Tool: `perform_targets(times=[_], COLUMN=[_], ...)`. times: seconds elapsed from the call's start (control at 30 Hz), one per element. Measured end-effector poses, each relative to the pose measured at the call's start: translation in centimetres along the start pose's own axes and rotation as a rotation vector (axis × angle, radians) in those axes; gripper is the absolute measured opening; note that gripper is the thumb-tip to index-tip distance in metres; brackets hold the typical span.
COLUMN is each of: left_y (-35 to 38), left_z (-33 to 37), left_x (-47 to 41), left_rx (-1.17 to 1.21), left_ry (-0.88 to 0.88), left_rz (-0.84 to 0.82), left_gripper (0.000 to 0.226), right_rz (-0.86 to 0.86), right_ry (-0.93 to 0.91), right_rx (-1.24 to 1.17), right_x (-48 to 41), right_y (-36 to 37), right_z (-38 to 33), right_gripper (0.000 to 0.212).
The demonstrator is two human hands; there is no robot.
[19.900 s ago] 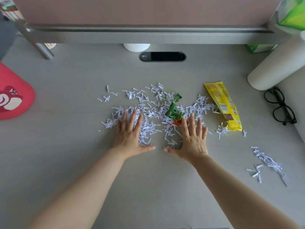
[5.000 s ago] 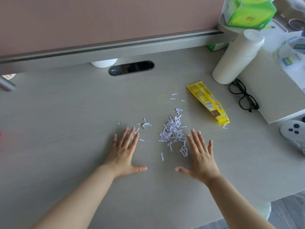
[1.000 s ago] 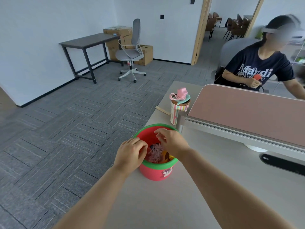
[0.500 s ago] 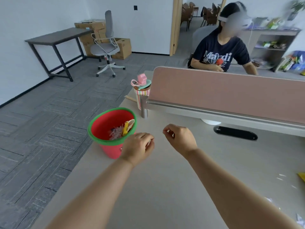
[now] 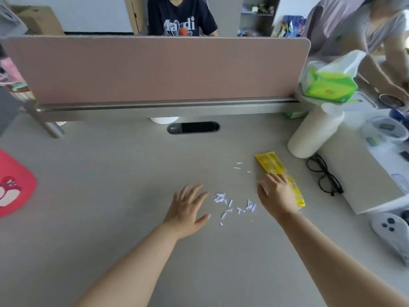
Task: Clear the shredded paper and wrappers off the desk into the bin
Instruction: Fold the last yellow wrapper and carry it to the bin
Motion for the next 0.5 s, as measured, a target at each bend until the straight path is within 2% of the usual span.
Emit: perform_targets(times=[0.07,0.13,0.23,0.37,0.5], left_y=[2.1,3.8,4.7,5.8,6.7], left_z=[1.3,2.1,3.2,4.6,6.4], left_x=[-0.2,-0.7,-1.8,-4.3,-5.6], left_rx=[-0.083,-0.171,-0.238,-0.213,-0.073], left_ry=[-0.068,-0.138,-0.196,-0.097,-0.009], left_rz=[-0.135,-0.239,-0.32,-0.323,-0.216], left_gripper=[0.077,0.1,0.106,0.114,0.103], right_rz=[-0.05,-0.164,-0.323,-0.427,-0.308], right_ry=[0.118,0.215,0.295,0.292,0.134], right_rx=[0.112,0.183,0.234,0.19,0.081], right_x=[0.8,1.6,2.6,3.6,4.4], right_y=[-0.5,-0.3,0.7,2.6,4.7], right_z=[3.5,6.6,9.6,10.5,8.0], right_gripper=[0.031,0.055,0.075,0.072,0.056])
Point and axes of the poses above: each hand's wrist, its own x-axis away from the middle knuckle, its own y-axis out of the palm, z = x × y, the point moved 1 cm from there along -x, towards the middle knuckle, and after that the axes turned 2 degrees about z, right-handed, at the moved point
